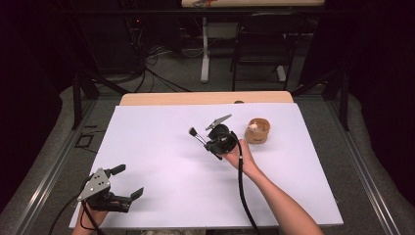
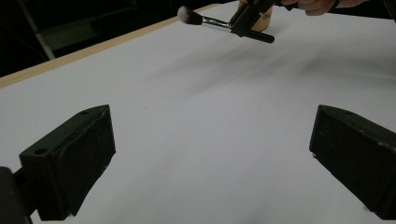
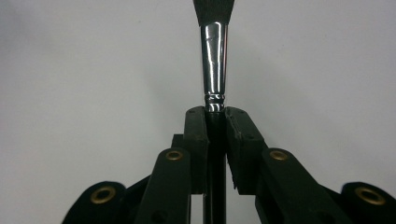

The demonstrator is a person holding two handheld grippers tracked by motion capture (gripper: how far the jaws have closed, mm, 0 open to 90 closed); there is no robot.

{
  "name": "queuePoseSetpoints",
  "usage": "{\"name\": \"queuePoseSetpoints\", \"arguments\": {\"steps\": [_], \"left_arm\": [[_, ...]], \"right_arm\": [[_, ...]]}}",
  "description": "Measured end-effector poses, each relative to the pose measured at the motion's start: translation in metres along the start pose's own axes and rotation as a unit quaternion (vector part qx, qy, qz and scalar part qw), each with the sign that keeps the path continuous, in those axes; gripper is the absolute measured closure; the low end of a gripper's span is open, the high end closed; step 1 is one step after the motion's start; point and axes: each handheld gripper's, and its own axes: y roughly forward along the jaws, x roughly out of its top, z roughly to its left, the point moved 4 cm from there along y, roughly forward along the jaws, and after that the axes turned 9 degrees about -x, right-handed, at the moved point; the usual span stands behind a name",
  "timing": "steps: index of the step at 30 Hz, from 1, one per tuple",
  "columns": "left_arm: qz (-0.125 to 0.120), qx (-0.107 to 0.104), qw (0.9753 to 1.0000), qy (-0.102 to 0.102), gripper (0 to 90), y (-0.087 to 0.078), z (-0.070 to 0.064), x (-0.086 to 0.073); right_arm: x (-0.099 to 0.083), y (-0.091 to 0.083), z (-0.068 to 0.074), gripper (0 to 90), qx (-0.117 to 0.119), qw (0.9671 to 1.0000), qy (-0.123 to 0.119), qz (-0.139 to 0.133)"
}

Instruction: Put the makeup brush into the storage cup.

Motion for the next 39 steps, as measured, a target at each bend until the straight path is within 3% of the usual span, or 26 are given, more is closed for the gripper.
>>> {"name": "queuePoseSetpoints", "arguments": {"steps": [6,12,21,26,39], "left_arm": [[0.000,0.001,1.0000,0.000,0.5,0.000,0.000,0.000],[0.004,0.003,1.0000,0.000,0.5,0.001,0.001,-0.001],[0.006,0.000,1.0000,0.007,0.5,0.003,0.000,0.001],[0.005,-0.002,1.0000,0.001,0.5,0.003,0.002,0.000],[0.005,0.009,0.9999,-0.004,0.5,-0.004,-0.001,-0.002]], "right_arm": [[-0.010,-0.017,-0.004,79.2,0.006,0.9996,0.012,-0.024],[-0.022,-0.038,-0.013,79.2,-0.006,0.9982,0.016,-0.057],[-0.034,-0.052,-0.028,79.2,-0.023,0.9964,0.031,-0.075],[-0.036,-0.062,-0.035,79.2,-0.023,0.9935,0.048,-0.101],[-0.030,-0.071,-0.038,79.2,-0.020,0.9905,0.044,-0.128]]}}
